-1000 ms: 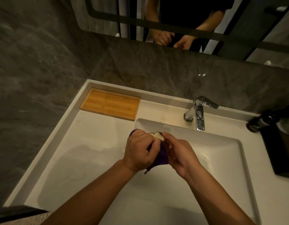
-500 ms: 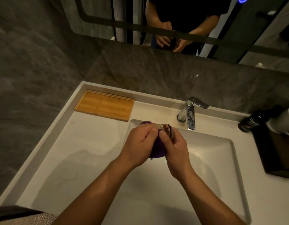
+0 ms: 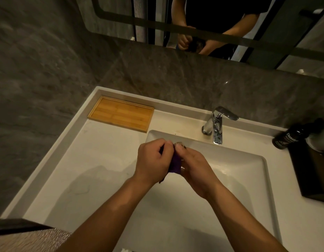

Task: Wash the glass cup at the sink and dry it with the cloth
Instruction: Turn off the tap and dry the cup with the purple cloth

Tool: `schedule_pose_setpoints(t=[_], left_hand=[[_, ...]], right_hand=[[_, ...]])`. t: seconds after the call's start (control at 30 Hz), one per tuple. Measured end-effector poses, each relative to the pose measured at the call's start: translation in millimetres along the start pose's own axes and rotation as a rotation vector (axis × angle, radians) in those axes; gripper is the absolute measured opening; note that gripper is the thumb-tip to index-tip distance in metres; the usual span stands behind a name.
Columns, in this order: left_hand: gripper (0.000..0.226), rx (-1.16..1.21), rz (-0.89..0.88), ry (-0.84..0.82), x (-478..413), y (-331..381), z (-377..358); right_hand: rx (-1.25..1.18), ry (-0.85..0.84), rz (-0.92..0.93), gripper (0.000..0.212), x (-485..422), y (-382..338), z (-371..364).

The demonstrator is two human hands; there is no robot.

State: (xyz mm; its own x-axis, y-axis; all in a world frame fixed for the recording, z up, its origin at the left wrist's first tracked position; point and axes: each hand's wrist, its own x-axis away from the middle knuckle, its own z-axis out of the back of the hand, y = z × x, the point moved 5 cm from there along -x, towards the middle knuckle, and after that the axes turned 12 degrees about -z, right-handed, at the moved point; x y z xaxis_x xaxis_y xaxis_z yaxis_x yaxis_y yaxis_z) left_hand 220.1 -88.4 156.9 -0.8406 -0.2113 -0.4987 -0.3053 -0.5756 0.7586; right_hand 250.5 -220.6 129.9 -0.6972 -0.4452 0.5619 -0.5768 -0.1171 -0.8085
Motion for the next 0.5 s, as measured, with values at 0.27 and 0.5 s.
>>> schedule_pose_setpoints(t=[0.27,0.5], left_hand=[[0.032,0.120,-0.076,0.238,16,5,4],[0.037,-0.041,-0.015,-0.065,-7,-4,-3]], right_hand=[[-0.523,-0.158,-0.289,0.056,-4,13,-7],[-0.158,-0.038,-0.119,0.050,-11,7,4]])
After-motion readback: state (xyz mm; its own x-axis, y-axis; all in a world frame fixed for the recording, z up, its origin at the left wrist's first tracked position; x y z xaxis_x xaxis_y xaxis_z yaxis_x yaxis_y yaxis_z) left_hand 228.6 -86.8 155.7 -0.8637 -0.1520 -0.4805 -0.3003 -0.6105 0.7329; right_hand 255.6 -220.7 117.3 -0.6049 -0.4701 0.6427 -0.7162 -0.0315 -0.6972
